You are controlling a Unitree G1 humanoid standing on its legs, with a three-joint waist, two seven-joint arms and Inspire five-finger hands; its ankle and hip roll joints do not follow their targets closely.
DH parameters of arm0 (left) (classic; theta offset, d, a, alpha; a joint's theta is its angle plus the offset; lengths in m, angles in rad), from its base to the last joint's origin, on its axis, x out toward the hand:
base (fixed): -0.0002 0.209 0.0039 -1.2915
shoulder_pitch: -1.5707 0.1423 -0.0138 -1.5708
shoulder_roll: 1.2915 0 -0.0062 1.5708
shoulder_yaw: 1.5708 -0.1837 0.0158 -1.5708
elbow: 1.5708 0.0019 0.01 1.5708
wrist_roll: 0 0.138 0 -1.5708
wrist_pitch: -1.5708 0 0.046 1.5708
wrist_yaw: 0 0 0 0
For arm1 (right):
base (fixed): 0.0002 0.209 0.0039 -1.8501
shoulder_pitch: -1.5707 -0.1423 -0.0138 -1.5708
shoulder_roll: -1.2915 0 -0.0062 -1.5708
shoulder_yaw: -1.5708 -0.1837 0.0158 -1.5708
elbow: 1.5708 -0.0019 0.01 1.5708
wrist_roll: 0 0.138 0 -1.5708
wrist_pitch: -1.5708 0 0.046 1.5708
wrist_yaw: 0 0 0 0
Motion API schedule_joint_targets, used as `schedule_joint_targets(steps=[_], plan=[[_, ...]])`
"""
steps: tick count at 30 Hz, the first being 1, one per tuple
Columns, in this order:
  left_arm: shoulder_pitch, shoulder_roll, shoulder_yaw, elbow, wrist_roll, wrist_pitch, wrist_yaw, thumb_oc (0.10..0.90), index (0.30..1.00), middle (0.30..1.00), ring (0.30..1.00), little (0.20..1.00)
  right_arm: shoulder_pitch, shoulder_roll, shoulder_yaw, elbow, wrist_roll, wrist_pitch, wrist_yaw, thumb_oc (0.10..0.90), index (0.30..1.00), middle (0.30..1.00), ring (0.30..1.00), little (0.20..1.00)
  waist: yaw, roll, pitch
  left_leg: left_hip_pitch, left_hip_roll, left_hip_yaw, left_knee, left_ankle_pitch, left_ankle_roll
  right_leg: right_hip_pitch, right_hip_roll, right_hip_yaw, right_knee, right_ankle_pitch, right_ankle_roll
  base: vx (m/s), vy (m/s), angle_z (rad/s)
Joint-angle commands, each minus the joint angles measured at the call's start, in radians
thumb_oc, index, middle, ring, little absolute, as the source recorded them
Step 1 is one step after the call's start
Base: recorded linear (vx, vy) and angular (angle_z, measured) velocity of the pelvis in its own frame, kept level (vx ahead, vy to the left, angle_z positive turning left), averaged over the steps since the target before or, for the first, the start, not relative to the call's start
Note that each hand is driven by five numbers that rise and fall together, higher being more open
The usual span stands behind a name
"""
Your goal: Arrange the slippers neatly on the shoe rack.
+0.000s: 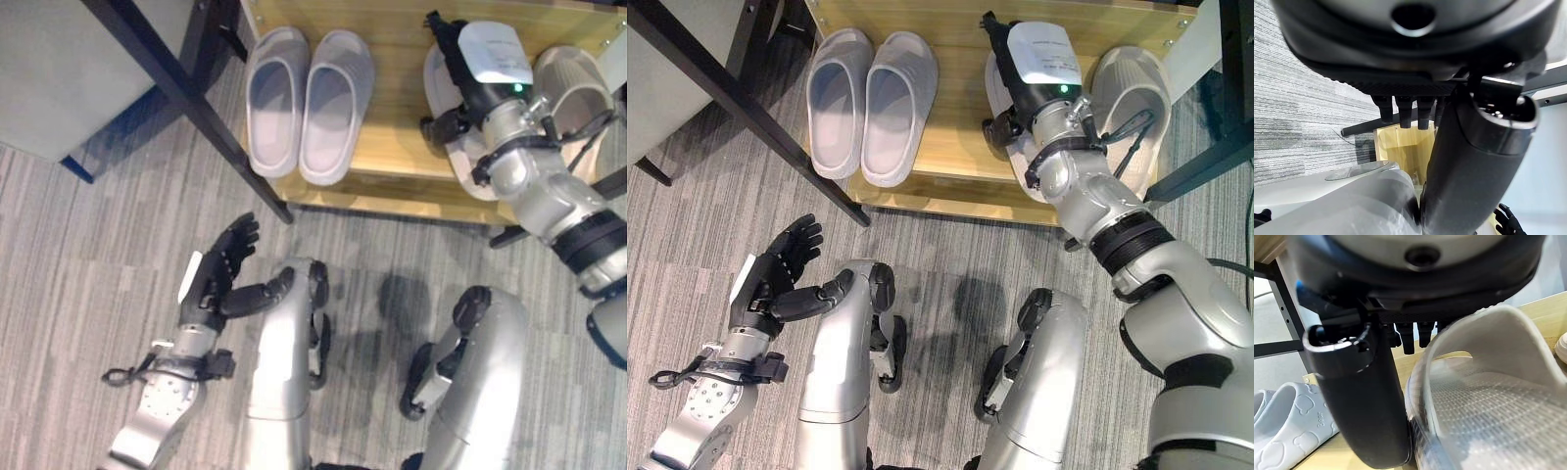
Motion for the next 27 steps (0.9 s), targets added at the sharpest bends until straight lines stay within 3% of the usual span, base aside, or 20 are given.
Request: schedule_joint_targets(steps=[1, 6, 13, 17, 27], plan=[[0.104, 0.042, 0.048, -0.028, 0.068, -0.009, 0.01, 0.8, 0.9, 0.9, 0.9, 0.9, -0.049, -0.193, -0.029, 0.015, -0.031, 0.049, -0.014, 0.8, 0.9, 0.9, 0.9, 0.9, 0.013, -0.016, -0.027, -0.002, -0.026, -0.091, -0.031, -0.064, -0.086, -0.009, -0.026, 0.048, 0.032, 0.1, -0.052, 0.0, 0.0, 0.0], [0.114, 0.036, 0.054, -0.03, 0.063, -0.008, 0.01, 0.8, 0.9, 0.9, 0.9, 0.9, -0.034, -0.217, -0.043, -0.008, -0.026, 0.048, -0.014, 0.8, 0.9, 0.9, 0.9, 0.9, 0.008, -0.016, -0.027, -0.002, -0.022, -0.088, -0.029, -0.063, -0.086, -0.009, -0.026, 0.044, 0.029, 0.099, -0.054, -0.01, 0.0, 0.0], [0.112, 0.032, 0.058, -0.032, 0.058, -0.019, 0.015, 0.8, 0.9, 0.9, 0.9, 0.9, 0.02, -0.224, -0.128, -0.165, -0.006, -0.006, -0.068, 0.8, 0.9, 0.9, 0.9, 0.9, 0.011, -0.011, -0.027, -0.002, -0.024, -0.086, -0.026, -0.061, -0.08, -0.009, -0.028, 0.033, 0.022, 0.103, -0.051, 0.0, 0.0, 0.0], [0.117, 0.043, 0.059, -0.035, 0.056, -0.027, 0.017, 0.8, 0.9, 0.9, 0.9, 0.9, -0.04, -0.243, -0.087, -0.218, -0.008, -0.012, -0.054, 0.8, 0.9, 0.9, 0.9, 0.9, 0.02, -0.012, -0.027, -0.002, -0.022, -0.091, -0.024, -0.061, -0.08, -0.009, -0.03, 0.031, 0.021, 0.105, -0.049, 0.0, 0.0, 0.0], [0.112, 0.05, 0.06, -0.034, 0.054, -0.028, 0.004, 0.8, 0.9, 0.9, 0.9, 0.9, -0.189, -0.284, 0.023, -0.255, 0.037, -0.03, -0.027, 0.8, 0.9, 0.9, 0.9, 0.9, 0.035, -0.045, -0.027, -0.002, -0.025, -0.095, -0.035, -0.059, -0.088, -0.009, -0.035, 0.033, 0.016, 0.115, -0.044, 0.0, 0.0, 0.0]])
